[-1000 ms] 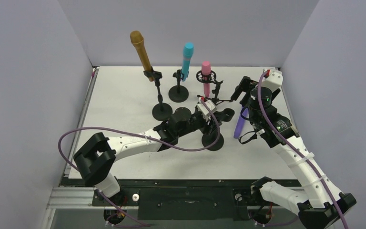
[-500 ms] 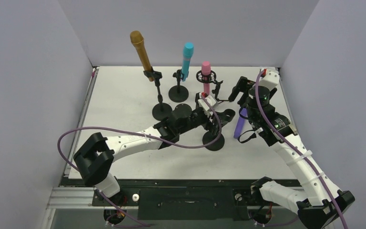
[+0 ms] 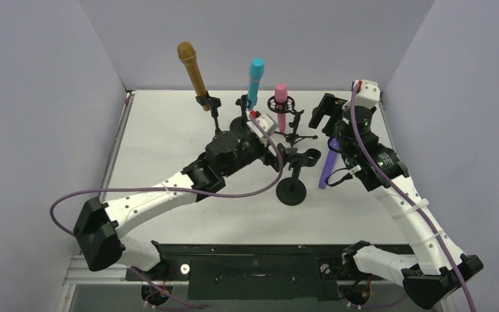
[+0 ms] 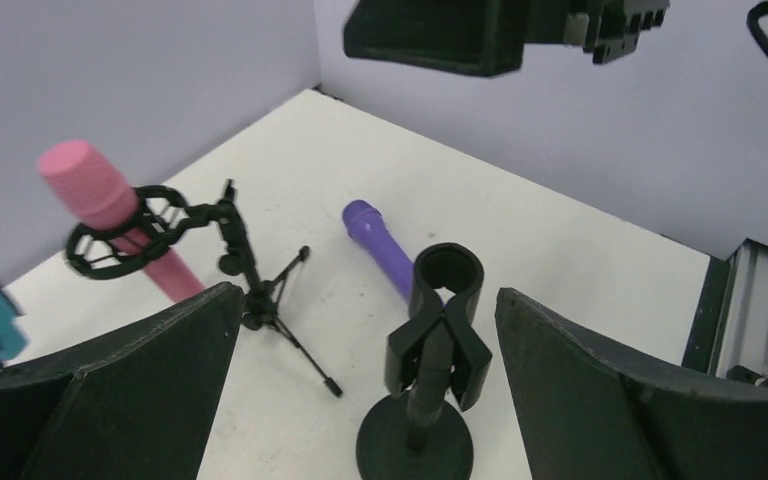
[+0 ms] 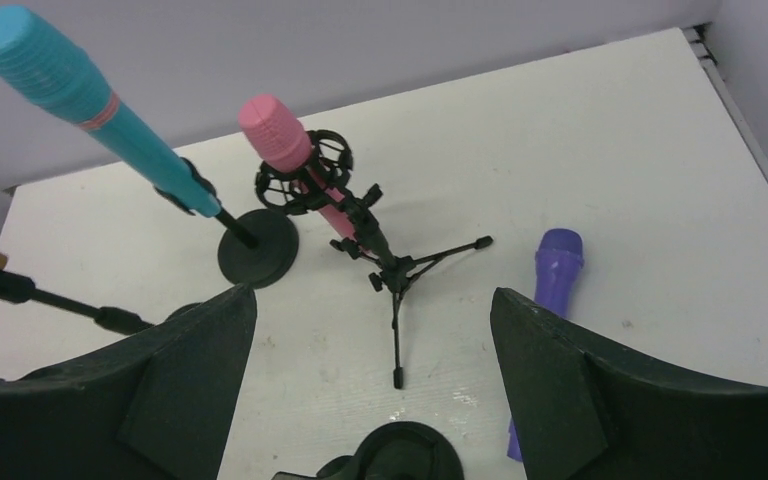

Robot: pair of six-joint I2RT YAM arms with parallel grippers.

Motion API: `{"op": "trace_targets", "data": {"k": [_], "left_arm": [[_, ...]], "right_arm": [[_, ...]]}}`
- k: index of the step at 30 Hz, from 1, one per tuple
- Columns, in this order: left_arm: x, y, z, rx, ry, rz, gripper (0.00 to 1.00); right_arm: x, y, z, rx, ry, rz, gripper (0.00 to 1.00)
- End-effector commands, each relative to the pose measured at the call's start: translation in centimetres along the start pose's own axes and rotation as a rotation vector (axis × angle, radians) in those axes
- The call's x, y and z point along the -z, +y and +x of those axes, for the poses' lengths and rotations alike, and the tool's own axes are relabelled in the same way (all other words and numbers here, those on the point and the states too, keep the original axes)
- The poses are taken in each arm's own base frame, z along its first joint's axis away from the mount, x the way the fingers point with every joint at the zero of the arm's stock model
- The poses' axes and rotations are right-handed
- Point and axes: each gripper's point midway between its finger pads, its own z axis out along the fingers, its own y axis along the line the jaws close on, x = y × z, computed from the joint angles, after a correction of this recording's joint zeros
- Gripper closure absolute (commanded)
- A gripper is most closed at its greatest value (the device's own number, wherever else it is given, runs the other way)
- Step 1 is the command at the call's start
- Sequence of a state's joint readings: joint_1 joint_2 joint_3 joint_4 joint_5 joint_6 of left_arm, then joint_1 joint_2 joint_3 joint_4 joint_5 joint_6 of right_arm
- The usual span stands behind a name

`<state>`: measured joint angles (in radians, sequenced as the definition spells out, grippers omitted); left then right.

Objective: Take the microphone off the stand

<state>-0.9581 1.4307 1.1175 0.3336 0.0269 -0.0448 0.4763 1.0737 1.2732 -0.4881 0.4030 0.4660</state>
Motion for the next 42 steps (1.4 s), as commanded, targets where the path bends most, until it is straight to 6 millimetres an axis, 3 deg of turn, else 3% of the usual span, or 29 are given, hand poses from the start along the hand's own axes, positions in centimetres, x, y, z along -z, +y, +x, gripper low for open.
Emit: {"op": "trace_targets", "data": {"k": [1, 2, 3, 4, 5, 6, 9, 13, 15, 21, 26, 34, 38, 39, 40, 41, 42], "left_arm": [[3.8, 3.1, -6.6, 0.042, -0.098, -0.132, 0.04], [4.6, 4.0, -6.1, 0.056, -0.059, -0.169, 0.04], [5.8, 4.8, -7.6, 0.085, -0.084, -0.218, 0.04], [6.7, 5.8, -7.0, 0.100, -0.044, -0.264, 0.04], [8.1, 6.7, -8.1, 0.127, -0.061, -0.324, 0.04], [9.3, 8.1, -7.4, 0.135, -0.022, -0.396, 0.04], [13.7, 10.8, -8.1, 0.185, -0.034, -0.555, 0.04], [18.6, 15.3, -9.5, 0.264, -0.099, -0.765, 0.04], [19.6, 17.4, -10.2, 0.301, -0.123, -0.817, 0.04], [18.3, 22.4, -11.6, 0.374, -0.157, -0.826, 0.02], [16.7, 25.6, -10.9, 0.402, -0.151, -0.773, 0.01], [14.7, 27.2, -9.1, 0.361, -0.127, -0.638, 0.02], [14.0, 27.3, -8.2, 0.359, -0.115, -0.605, 0.01], [14.0, 27.2, -8.1, 0.360, -0.119, -0.599, 0.01], [14.0, 27.1, -8.3, 0.358, -0.126, -0.596, 0.01], [14.2, 26.9, -8.4, 0.357, -0.128, -0.593, 0.01], [14.3, 26.8, -8.3, 0.361, -0.123, -0.596, 0.01]], "right_arm": [[0.1, 4.6, -1.6, 0.081, 0.011, -0.224, 0.18], [0.3, 5.5, -2.2, 0.088, 0.005, -0.268, 0.18], [0.4, 7.0, -1.6, 0.120, 0.030, -0.337, 0.18], [0.6, 7.9, -2.0, 0.130, 0.027, -0.369, 0.18], [0.8, 9.4, -1.9, 0.162, 0.036, -0.420, 0.18], [0.9, 10.2, -1.8, 0.179, 0.039, -0.444, 0.17], [1.5, 13.9, -0.9, 0.256, 0.052, -0.530, 0.17], [0.9, 16.1, 0.4, 0.274, 0.088, -0.556, 0.17], [0.7, 16.5, 1.2, 0.276, 0.101, -0.554, 0.17], [0.8, 16.8, 2.9, 0.274, 0.131, -0.563, 0.17], [1.0, 17.1, 4.1, 0.292, 0.151, -0.592, 0.17], [0.3, 19.2, 4.5, 0.301, 0.119, -0.638, 0.17], [0.1, 22.0, 5.4, 0.363, 0.079, -0.692, 0.17], [-0.5, 22.9, 7.0, 0.396, 0.102, -0.693, 0.17], [-0.5, 23.7, 6.3, 0.417, 0.082, -0.703, 0.17], [-1.0, 24.5, 7.6, 0.445, 0.105, -0.712, 0.17], [-1.0, 25.3, 7.1, 0.462, 0.086, -0.722, 0.17]]}}
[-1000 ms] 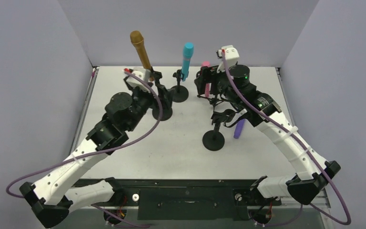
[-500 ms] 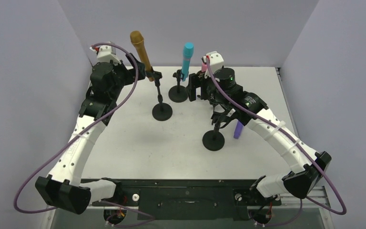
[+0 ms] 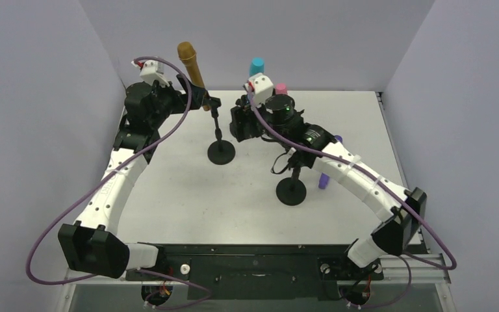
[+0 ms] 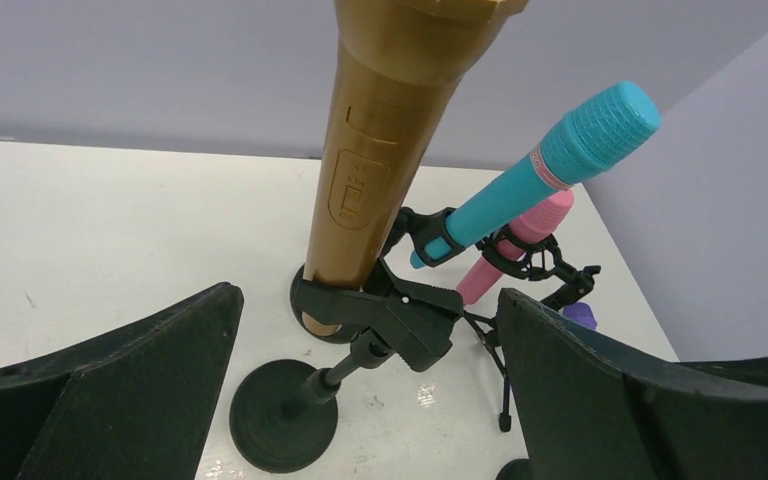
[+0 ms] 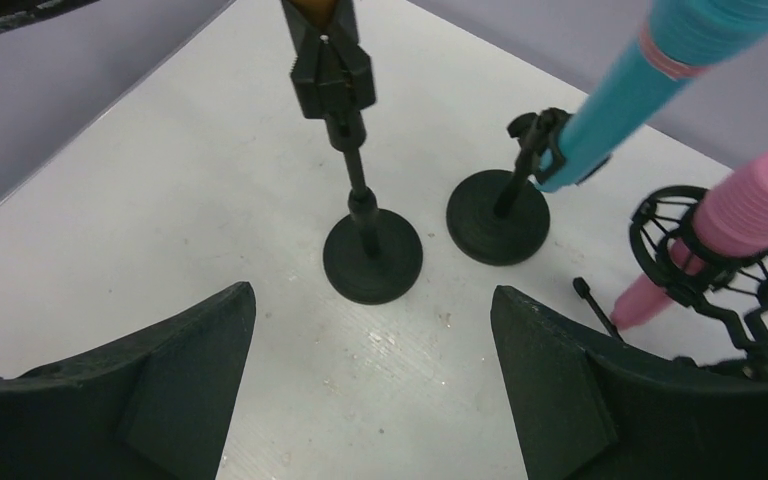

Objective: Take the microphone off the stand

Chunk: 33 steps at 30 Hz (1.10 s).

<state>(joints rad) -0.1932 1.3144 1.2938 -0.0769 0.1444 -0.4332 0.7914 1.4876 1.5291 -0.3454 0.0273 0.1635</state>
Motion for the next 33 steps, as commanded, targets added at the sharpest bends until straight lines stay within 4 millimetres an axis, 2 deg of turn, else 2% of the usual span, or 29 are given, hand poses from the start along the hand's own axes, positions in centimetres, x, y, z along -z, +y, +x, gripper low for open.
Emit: {"op": "trace_targets", "data": {"k": [1, 4, 10, 16, 20, 24, 29, 33], "left_arm": [[0.8, -1.6, -2.3, -0.027, -0.077, 0.077, 0.01], [1.7, -1.0, -1.2, -0.021, -0.039, 0.047, 0.01], [3.6, -0.7, -0.6, -0.045, -0.028, 0.023, 0.01], [4.4, -0.1, -0.6, -0.037, -0.031, -0.017, 0.01], [5.4, 0.7, -1.4, -0.018, -0.070, -0.082, 0.01], [6.3, 0.4, -2.3, -0.025, -0.098, -0.082, 0.01], [7.2, 0.0, -3.2, -0.040, -0.114, -0.081, 0.02], [7.5, -0.3, -3.5, -0.046, -0.116, -0.069, 0.02]], "right_arm": [[-3.6, 2.6, -2.0, 0.122, -0.049, -0.041, 0.17], [-5.5, 3.1, -2.0, 0.139, -0.056, -0.048, 0.17], [-8.4, 3.8, -2.2, 0.151, -0.069, -0.053, 0.18], [-10.3, 3.9, -2.3, 0.159, -0.090, -0.042, 0.19], [-11.5, 3.8, -2.5, 0.187, -0.103, -0.046, 0.22], [-12.5, 3.8, -2.6, 0.205, -0.120, -0.048, 0.27], [-13.6, 3.3, -2.9, 0.211, -0.125, -0.045, 0.42], [-14.0, 3.1, -3.4, 0.209, -0.148, -0.046, 0.48]]}}
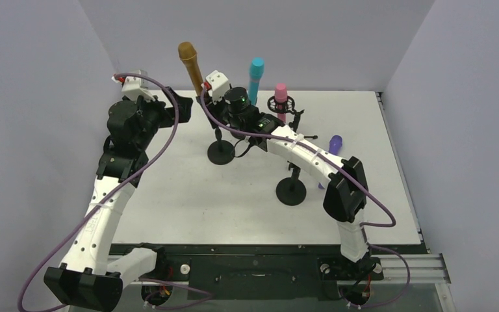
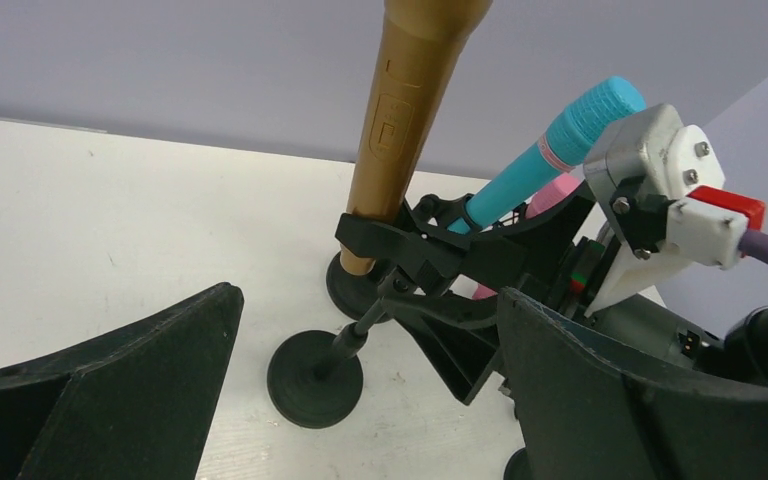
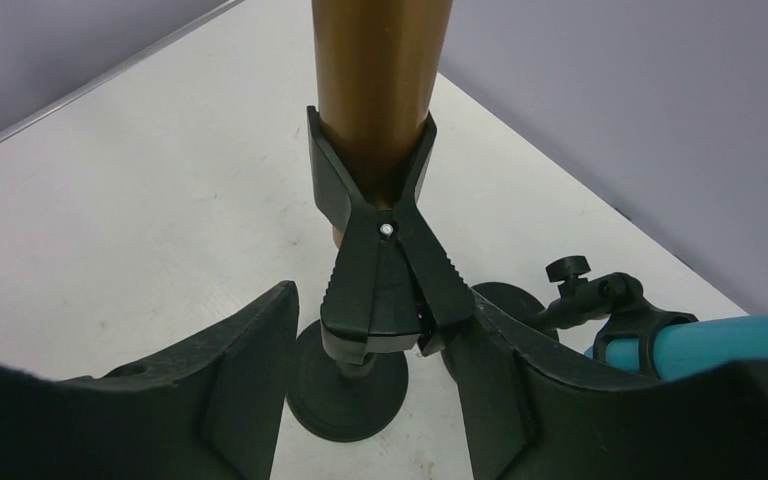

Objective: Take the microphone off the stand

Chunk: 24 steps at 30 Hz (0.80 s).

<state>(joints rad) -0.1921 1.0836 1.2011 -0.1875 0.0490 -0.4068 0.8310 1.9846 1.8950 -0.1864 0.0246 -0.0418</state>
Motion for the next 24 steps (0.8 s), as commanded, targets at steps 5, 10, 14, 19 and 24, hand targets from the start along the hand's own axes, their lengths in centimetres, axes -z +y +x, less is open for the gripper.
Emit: {"op": "trace_targets", "data": {"k": [5, 10, 14, 19, 24], "left_arm": [[0.8, -0.6, -1.9, -0.016, -0.039, 0.014, 0.02], [0.6, -0.6, -1.8, -0.019, -0.033, 0.016, 0.02], [0.5, -0.7, -1.7, -0.018, -0.028, 0.019, 0.02], [0.3, -0.9, -1.8, -0.019, -0.023, 0.028, 0.01], [0.1, -0.9, -1.8, -0.021, -0.021, 0.031, 0.01]], "right_arm": [[-0.2, -0.8, -4.8, -0.003, -0.130, -0.016, 0.50], [-0.4, -0.6, -5.1, -0.003, -0.141, -0.029, 0.46], [-0.8, -0.5, -5.0, -0.003, -0.131, -0.034, 0.46], [-1.0, -0.2, -4.7, -0.009, -0.125, -0.049, 0.53], [-1.3, 0.0, -4.2, -0.012, -0.112, -0.058, 0.56]]}}
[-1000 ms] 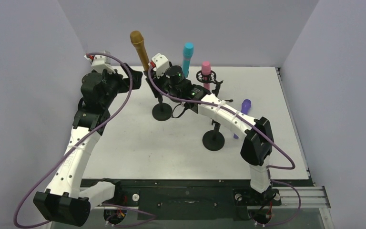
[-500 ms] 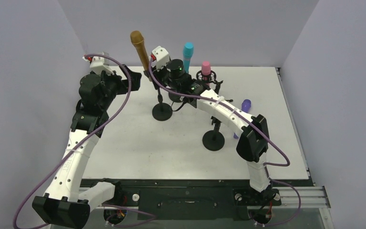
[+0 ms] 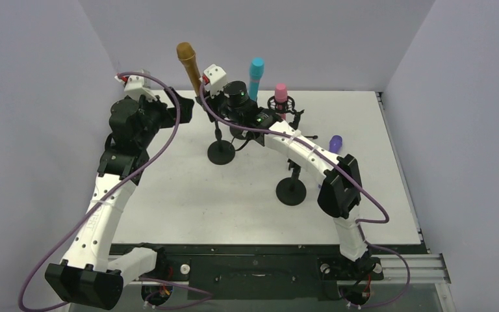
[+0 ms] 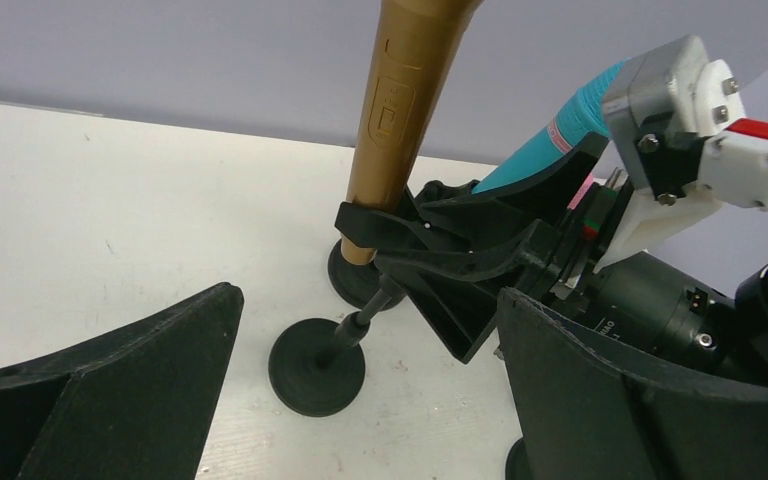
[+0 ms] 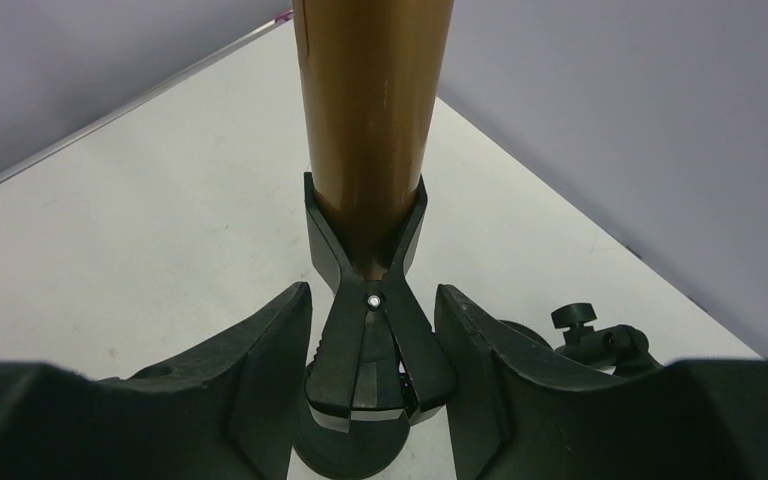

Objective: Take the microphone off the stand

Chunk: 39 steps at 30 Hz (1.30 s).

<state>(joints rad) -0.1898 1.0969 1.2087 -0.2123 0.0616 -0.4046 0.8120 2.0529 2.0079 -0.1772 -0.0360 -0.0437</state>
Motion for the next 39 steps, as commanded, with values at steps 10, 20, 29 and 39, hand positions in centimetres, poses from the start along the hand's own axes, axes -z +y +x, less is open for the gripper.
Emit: {"op": "trace_targets", "data": {"k": [10, 20, 29, 39], "left_arm": [[0.1, -1.0, -2.3, -0.023, -0.049, 0.033, 0.01], [0.1, -1.6, -2.4, -0.025, -0.047, 0.061, 0.01], [0.8, -4.2, -2.6, -0.033, -0.047, 0.208, 0.01], [2.6, -6.2, -2.9, -0.062, -0.058, 0.318, 0.02]], "right_arm": [[0.7, 0.3, -2.9, -0.022, -0.074, -0.027, 0.74], [3.3, 0.8, -4.9, -0.092, -0.107, -0.062, 0.89], [6.0, 1.8, -4.6, -0.140, -0.096, -0.080, 0.90], [9.8, 3.8, -3.4, -0.148, -0.080, -0.102, 0.91]]}}
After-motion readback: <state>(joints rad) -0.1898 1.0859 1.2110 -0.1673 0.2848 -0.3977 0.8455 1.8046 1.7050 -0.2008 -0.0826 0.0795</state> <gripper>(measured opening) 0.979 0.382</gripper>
